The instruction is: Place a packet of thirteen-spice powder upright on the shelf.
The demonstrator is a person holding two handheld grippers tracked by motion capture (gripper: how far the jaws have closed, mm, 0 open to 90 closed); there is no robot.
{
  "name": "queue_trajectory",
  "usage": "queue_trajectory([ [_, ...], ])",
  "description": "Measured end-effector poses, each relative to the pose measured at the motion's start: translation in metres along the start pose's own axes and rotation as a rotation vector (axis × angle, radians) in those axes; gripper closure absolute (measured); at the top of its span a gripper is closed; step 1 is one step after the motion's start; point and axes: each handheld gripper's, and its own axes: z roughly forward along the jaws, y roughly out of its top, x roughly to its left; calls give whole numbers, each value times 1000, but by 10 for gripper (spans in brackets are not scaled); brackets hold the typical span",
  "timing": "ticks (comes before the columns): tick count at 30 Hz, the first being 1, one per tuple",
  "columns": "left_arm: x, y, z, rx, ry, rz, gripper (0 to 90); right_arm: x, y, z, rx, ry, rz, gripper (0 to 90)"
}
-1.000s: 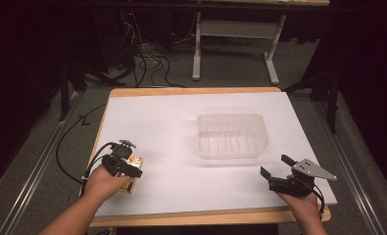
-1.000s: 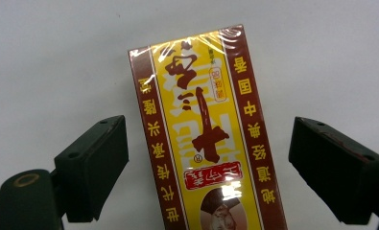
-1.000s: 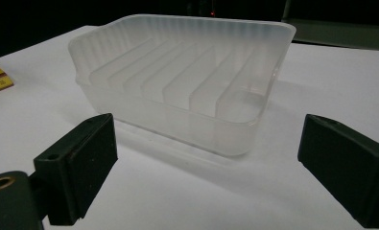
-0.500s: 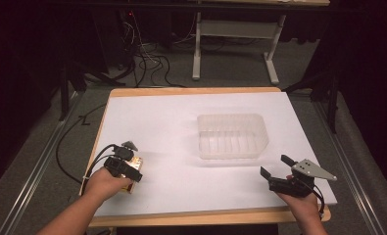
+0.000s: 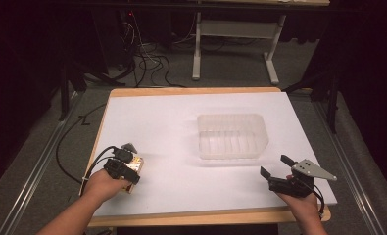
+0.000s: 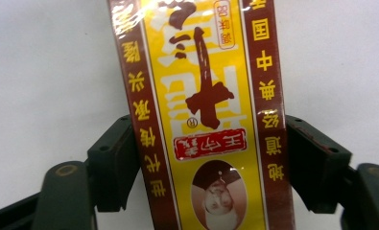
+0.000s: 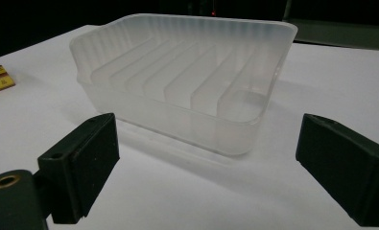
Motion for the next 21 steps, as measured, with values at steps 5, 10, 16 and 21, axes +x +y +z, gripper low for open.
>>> queue_trajectory([
  [5,0,-2,-5,-33,-3,-5,306,0,0,-1,-2,0,2,81],
  [10,-1,-5,-9,-66,-2,13,311,0,0,0,-2,-1,1,83],
  [16,-9,-9,-15,-140,-15,45,314,0,0,0,-1,2,2,86],
  [21,-20,-13,-20,-235,-34,87,317,1,-1,0,1,2,2,90],
])
